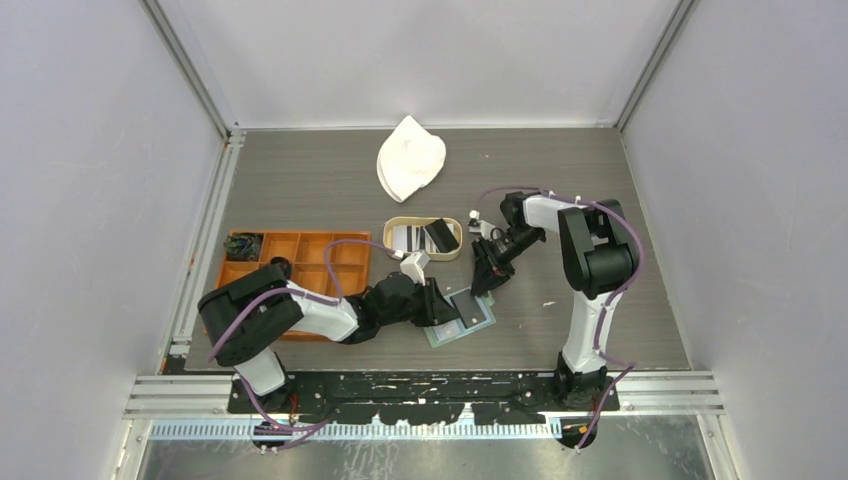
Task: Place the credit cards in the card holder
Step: Insert the credit card into the card holder.
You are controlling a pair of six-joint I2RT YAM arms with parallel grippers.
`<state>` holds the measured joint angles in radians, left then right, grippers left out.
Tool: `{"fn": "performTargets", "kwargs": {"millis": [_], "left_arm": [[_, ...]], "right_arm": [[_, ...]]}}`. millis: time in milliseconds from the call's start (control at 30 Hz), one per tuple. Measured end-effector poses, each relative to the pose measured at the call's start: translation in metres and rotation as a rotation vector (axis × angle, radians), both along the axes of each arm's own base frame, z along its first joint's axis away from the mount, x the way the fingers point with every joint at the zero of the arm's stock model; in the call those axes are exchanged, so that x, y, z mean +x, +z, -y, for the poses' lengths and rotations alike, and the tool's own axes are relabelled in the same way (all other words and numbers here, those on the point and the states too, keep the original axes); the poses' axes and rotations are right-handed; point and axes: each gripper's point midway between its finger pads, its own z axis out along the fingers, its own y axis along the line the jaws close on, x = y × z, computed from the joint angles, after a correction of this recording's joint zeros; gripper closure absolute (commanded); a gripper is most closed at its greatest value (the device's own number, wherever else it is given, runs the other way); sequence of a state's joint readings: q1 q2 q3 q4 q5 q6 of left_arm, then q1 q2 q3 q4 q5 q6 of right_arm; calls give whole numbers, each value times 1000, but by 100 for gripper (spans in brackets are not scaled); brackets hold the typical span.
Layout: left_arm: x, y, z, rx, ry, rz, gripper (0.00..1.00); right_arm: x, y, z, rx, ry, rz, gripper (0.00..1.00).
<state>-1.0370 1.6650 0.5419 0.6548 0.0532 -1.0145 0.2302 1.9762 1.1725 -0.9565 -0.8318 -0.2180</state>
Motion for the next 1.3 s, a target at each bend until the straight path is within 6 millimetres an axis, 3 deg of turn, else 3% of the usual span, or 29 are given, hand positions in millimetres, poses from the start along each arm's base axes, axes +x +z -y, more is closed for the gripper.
{"fn": "performTargets", "kwargs": {"millis": [833, 1300], "left_arm": [[0, -11, 6, 4, -13, -20, 75], [0, -12, 6, 5, -14, -21, 75]], "right_arm": [[-5, -10, -4, -41, 38, -27, 71], [-9, 16, -16, 119, 71, -46, 73]]}}
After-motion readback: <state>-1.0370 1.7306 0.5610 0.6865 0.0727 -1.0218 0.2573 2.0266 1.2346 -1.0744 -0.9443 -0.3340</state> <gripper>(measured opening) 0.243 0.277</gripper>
